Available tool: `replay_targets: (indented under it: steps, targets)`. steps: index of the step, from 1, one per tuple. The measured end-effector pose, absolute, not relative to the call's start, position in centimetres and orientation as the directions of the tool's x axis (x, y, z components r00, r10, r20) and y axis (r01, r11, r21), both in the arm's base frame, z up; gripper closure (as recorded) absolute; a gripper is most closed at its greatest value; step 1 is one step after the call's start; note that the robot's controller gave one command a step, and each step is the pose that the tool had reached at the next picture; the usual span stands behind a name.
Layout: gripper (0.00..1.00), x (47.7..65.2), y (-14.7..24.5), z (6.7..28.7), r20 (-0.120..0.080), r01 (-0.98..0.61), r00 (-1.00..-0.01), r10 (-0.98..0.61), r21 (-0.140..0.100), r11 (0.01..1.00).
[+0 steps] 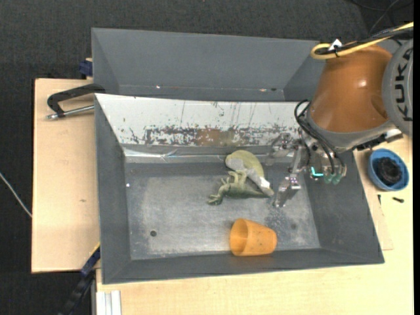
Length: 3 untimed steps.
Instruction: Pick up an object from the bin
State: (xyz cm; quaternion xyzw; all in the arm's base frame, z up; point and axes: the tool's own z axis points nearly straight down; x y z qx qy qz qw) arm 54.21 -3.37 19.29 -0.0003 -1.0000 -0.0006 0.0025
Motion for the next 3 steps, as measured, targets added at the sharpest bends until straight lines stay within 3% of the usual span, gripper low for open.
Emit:
replay_targets:
  steps: [1, 2, 3]
  targets:
    - [0.00, 59.2, -2.2, 8.0, -0.002, 0.030, -1.000, 0.030, 0.002, 1.000]
    - [1.00, 59.4, -2.2, 8.6, -0.014, 0.029, -0.999, 0.029, 0.001, 1.000]
    - [1.00, 57.2, -5.4, 29.7, -0.016, -0.147, -0.989, -0.147, -0.004, 0.989]
